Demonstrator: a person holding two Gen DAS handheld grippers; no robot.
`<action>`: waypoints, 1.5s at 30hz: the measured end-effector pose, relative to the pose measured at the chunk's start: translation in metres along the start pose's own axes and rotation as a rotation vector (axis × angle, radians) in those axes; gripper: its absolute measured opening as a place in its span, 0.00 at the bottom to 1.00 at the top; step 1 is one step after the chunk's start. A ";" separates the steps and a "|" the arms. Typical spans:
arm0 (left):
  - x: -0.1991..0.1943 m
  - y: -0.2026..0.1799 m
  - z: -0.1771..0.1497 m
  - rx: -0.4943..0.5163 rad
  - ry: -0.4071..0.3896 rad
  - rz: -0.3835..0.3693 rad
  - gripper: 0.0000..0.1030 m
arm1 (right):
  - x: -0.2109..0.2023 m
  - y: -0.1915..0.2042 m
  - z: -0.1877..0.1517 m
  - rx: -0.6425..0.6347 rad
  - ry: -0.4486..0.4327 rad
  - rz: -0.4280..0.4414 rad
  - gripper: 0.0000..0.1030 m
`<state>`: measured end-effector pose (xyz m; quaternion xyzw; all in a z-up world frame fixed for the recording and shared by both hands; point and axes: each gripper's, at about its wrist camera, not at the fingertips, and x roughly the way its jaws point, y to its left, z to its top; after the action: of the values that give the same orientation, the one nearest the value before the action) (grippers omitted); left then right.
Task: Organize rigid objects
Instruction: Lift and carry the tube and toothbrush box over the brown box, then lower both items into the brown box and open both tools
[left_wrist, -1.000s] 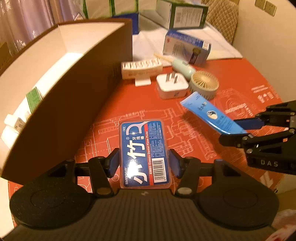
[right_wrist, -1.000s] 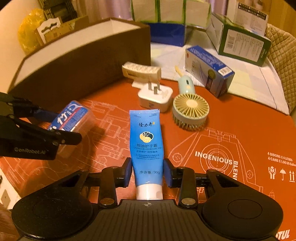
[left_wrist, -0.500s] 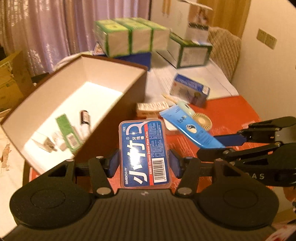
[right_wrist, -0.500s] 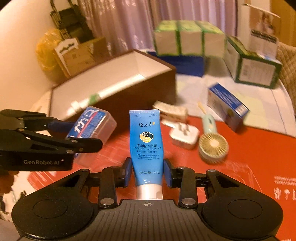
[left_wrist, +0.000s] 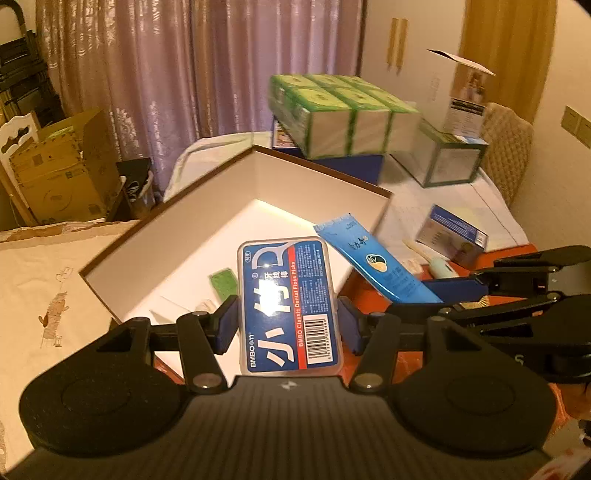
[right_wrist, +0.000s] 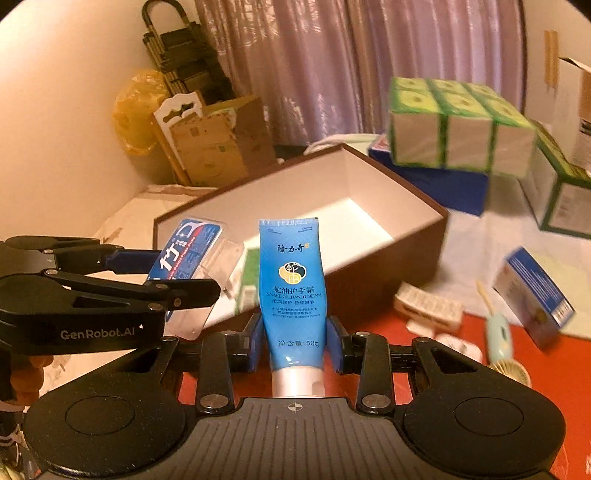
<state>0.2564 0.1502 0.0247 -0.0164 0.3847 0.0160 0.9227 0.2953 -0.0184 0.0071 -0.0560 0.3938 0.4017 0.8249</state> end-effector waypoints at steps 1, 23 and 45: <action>0.002 0.005 0.003 -0.002 -0.002 0.004 0.51 | 0.005 0.003 0.005 -0.005 -0.002 0.003 0.32; 0.138 0.055 0.077 0.011 0.117 -0.008 0.51 | 0.126 -0.037 0.087 -0.028 0.078 -0.095 0.32; 0.215 0.063 0.091 0.084 0.193 0.041 0.59 | 0.182 -0.074 0.101 0.011 0.124 -0.178 0.50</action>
<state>0.4695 0.2202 -0.0647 0.0285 0.4724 0.0172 0.8808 0.4762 0.0861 -0.0670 -0.1112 0.4399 0.3204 0.8315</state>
